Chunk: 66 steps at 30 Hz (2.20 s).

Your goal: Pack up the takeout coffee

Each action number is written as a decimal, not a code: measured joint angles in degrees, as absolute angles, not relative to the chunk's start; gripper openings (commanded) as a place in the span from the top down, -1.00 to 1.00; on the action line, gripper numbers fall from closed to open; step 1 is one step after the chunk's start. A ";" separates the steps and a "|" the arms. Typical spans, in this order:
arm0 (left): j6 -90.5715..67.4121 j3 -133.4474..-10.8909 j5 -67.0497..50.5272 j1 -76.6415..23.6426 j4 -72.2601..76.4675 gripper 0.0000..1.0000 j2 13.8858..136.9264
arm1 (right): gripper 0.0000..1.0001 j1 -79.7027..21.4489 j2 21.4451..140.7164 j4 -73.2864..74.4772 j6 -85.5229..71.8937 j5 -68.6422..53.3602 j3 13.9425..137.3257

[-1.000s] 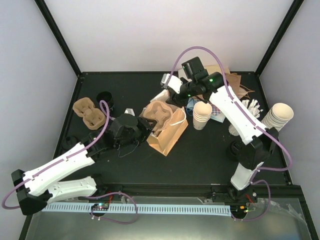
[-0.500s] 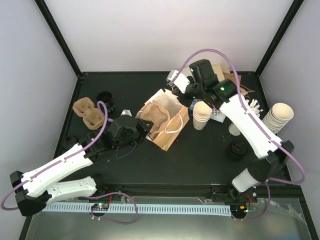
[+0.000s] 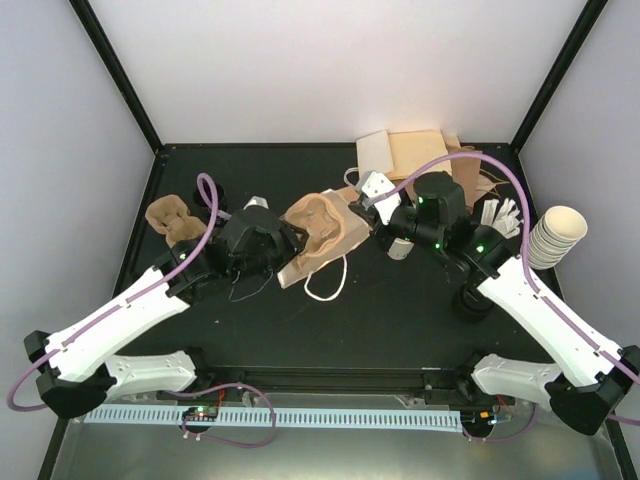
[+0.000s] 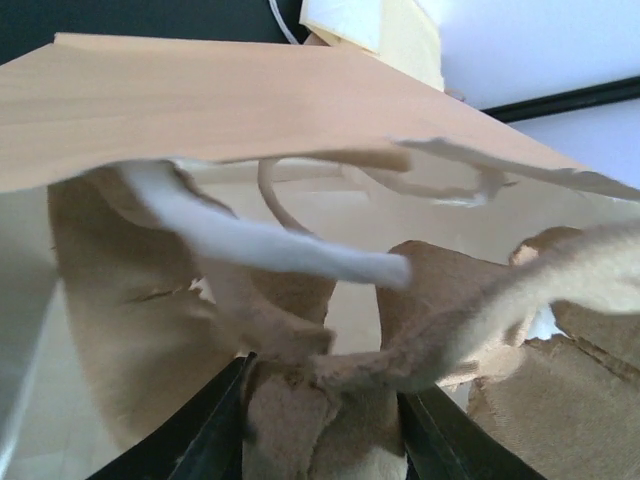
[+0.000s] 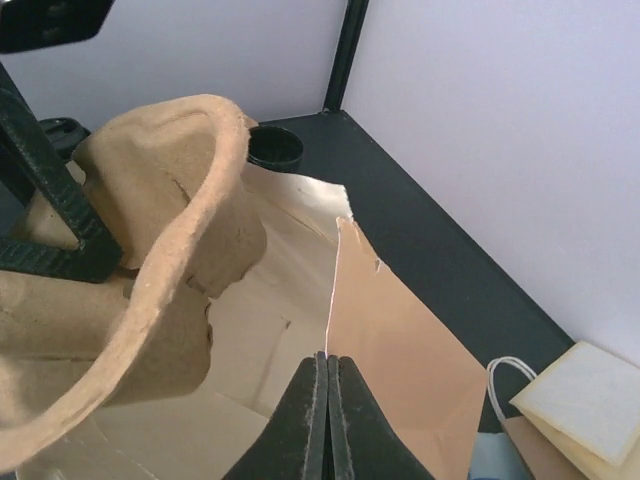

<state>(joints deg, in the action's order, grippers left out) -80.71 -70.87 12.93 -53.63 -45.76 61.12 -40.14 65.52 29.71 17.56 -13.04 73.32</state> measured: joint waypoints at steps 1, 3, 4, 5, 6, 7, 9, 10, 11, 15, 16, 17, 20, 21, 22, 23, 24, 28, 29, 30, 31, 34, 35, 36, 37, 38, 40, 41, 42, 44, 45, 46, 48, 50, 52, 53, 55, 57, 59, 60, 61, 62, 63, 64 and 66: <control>-79.79 -72.05 12.75 -53.63 -46.70 0.26 62.08 | 0.98 -40.47 65.08 28.36 16.34 -12.58 71.99; -78.00 -74.48 12.56 -53.63 -48.84 0.25 64.14 | 0.97 -41.19 64.31 25.85 13.63 -11.35 69.45; -77.28 -75.37 12.47 -53.63 -49.82 0.25 64.99 | 0.97 -41.71 63.99 24.62 11.97 -10.48 68.34; -76.73 -75.85 12.47 -53.63 -50.65 0.24 65.49 | 0.97 -42.24 63.61 23.49 10.22 -9.85 67.37; -76.25 -76.01 12.47 -53.63 -51.40 0.24 65.82 | 0.97 -42.89 63.11 22.17 8.38 -9.10 66.28; -75.64 -76.01 12.53 -53.63 -52.27 0.24 66.08 | 0.97 -43.59 62.39 20.86 6.39 -8.54 65.10; -74.50 -76.01 12.69 -53.63 -53.71 0.24 66.52 | 0.98 -44.95 60.93 18.35 3.11 -7.66 62.96; -73.84 -76.12 12.84 -53.63 -54.50 0.25 66.85 | 0.98 -45.74 60.03 17.10 1.23 -7.11 61.73; -73.12 -76.53 12.95 -53.63 -55.55 0.24 67.40 | 0.98 -46.65 58.98 15.53 -0.64 -6.11 60.23; -71.42 -77.62 13.02 -53.63 -57.87 0.25 69.58 | 0.98 -48.99 56.55 12.93 -6.02 -3.27 56.60; -71.18 -77.62 12.97 -53.63 -58.24 0.25 69.87 | 0.98 -49.63 56.51 13.02 -6.87 -2.59 56.45; -71.02 -77.47 12.93 -53.63 -58.33 0.25 69.95 | 0.98 -50.41 56.53 12.99 -7.86 -1.76 56.38; -70.48 -76.90 12.80 -53.63 -57.98 0.26 69.97 | 0.98 -51.96 55.83 12.40 -10.09 -0.23 55.37; -70.19 -76.44 12.71 -53.63 -57.49 0.27 70.00 | 0.98 -52.34 55.07 11.99 -10.94 0.05 54.35; -69.76 -75.96 12.53 -53.63 -56.84 0.31 70.17 | 0.98 -52.62 54.28 11.81 -11.68 0.25 53.41; -69.41 -75.70 12.38 -53.63 -56.42 0.35 70.52 | 0.98 -52.84 53.60 11.70 -12.36 0.58 52.64; -69.14 -75.64 12.34 -53.63 -56.14 0.38 70.89 | 0.98 -53.08 52.88 11.64 -13.13 0.99 51.86; -68.77 -75.55 12.97 -53.69 -55.68 0.39 73.32 | 0.98 -53.30 51.90 12.16 -15.77 3.36 50.92; -68.77 -75.20 13.10 -53.71 -55.27 0.39 73.63 | 0.98 -53.30 51.90 12.29 -16.23 3.99 50.89; -68.77 -74.39 13.26 -53.74 -54.26 0.39 73.63 | 0.98 -53.30 51.83 12.49 -16.60 4.49 50.87; -68.77 -73.45 13.34 -53.76 -53.39 0.39 73.49 | 0.98 -53.34 51.75 12.82 -16.91 5.13 50.76; -68.66 -71.11 13.58 -53.82 -51.33 0.38 73.41 | 0.98 -53.41 51.57 14.00 -17.32 6.81 50.39; -68.53 -70.67 13.72 -53.82 -51.05 0.38 73.47 | 0.98 -53.41 51.57 14.57 -17.34 7.27 50.39; -68.40 -70.54 13.74 -53.82 -51.00 0.38 73.56 | 0.98 -53.41 51.57 15.03 -17.30 7.46 50.39; -68.23 -70.54 13.82 -53.87 -50.94 0.38 73.69 | 0.98 -53.41 51.57 15.51 -17.30 7.68 50.39; -68.01 -70.59 13.96 -53.87 -50.87 0.38 73.87 | 0.98 -53.45 51.57 15.81 -17.32 7.88 50.39; -67.48 -70.59 14.24 -54.02 -50.63 0.38 74.08 | 0.98 -53.45 51.57 16.05 -17.30 8.23 50.39; -67.00 -70.59 14.39 -54.15 -50.28 0.37 74.11 | 0.98 -53.45 51.57 16.19 -17.30 8.51 50.39; -66.32 -70.57 14.57 -54.33 -49.78 0.37 74.11 | 0.98 -53.47 51.57 16.27 -17.30 8.71 50.39; -64.82 -70.19 14.83 -54.61 -48.01 0.37 73.63 | 0.98 -53.49 51.66 16.38 -17.28 9.13 50.39; -63.92 -69.71 15.00 -54.76 -46.96 0.37 73.01 | 0.98 -53.49 51.77 16.38 -17.30 9.26 50.41; -62.92 -69.14 15.18 -54.89 -46.06 0.37 72.27 | 0.98 -53.49 51.86 16.43 -17.32 9.43 50.41; -61.19 -68.25 15.53 -54.98 -44.82 0.37 70.61 | 0.98 -53.49 51.96 16.49 -17.61 9.93 50.41; -59.24 -67.61 16.14 -55.00 -43.81 0.38 69.32 | 0.98 -53.49 51.99 16.45 -18.41 10.68 50.41; -56.64 -66.17 16.58 -55.00 -41.87 0.38 68.01 | 0.98 -53.49 52.05 16.25 -19.35 11.68 50.41; -55.42 -65.28 16.80 -55.00 -41.04 0.37 67.33 | 0.98 -53.49 52.16 16.21 -19.84 11.97 50.43; -53.08 -63.20 16.99 -55.00 -39.38 0.38 66.11 | 0.98 -53.49 52.58 16.14 -20.75 12.14 50.57; -50.63 -61.30 16.99 -55.09 -37.76 0.37 65.19 | 0.98 -53.49 53.43 16.23 -21.69 12.10 51.05; -48.27 -60.03 16.97 -55.16 -36.53 0.38 64.60 | 0.98 -53.49 54.15 16.38 -22.46 11.99 51.53; -47.16 -59.68 16.93 -55.16 -36.14 0.38 64.47 | 0.98 -53.49 54.35 16.40 -22.74 11.90 51.64; -46.24 -59.51 16.93 -55.16 -35.86 0.37 64.42 | 0.98 -53.49 54.37 16.45 -22.94 11.88 51.64; -45.30 -59.46 16.93 -55.16 -35.55 0.35 64.42 | 0.98 -53.49 54.35 16.60 -23.09 11.86 51.64; -44.45 -59.42 16.97 -55.16 -35.29 0.33 64.42 | 0.98 -53.49 54.30 16.71 -23.18 11.86 51.64; -43.64 -59.40 17.12 -55.18 -35.00 0.32 64.40 | 0.98 -53.49 54.26 16.82 -23.31 11.86 51.64; -43.13 -59.18 17.85 -55.20 -34.70 0.31 64.38 | 0.98 -53.49 54.13 16.86 -23.53 11.84 51.64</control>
<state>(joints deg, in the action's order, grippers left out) -43.13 -59.18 17.85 -55.20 -34.70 64.38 -53.49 54.13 16.86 -23.53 11.84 51.64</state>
